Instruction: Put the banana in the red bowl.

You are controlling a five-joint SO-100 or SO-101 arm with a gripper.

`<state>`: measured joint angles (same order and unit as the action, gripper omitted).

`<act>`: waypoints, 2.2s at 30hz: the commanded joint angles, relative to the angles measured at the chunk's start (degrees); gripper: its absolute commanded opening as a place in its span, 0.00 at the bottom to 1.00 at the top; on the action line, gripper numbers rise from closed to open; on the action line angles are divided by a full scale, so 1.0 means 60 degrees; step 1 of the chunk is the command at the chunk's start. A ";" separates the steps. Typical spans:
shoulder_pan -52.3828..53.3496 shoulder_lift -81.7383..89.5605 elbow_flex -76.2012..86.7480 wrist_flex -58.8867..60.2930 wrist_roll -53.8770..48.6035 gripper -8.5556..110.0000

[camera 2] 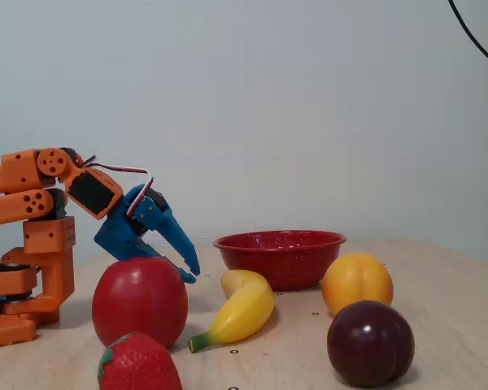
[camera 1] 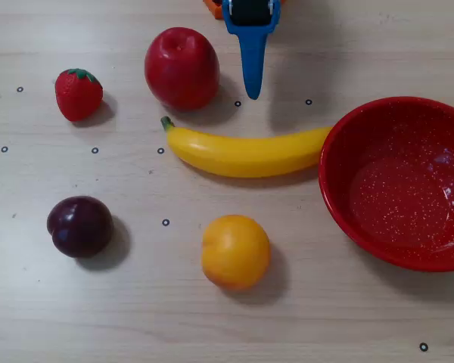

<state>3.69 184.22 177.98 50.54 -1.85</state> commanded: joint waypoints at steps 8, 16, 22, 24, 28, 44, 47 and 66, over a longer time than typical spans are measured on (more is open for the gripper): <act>0.0088 0.0132 0.0088 0.0088 -0.0029 0.07; 0.0117 0.0132 0.0088 0.0088 0.0073 0.07; 0.0234 0.0059 0.0073 -0.0015 0.0674 0.07; 0.0234 -0.0132 -0.0073 -0.0044 0.0806 0.07; 0.0293 -0.0630 -0.0674 0.0029 0.0952 0.07; 0.0088 -0.3428 -0.4233 0.1421 0.2432 0.07; 0.0088 -0.4365 -0.5215 0.2007 0.2490 0.07; -0.0103 -0.9727 -1.0151 0.4219 0.2402 0.23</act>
<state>4.04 125.60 123.13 74.79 13.01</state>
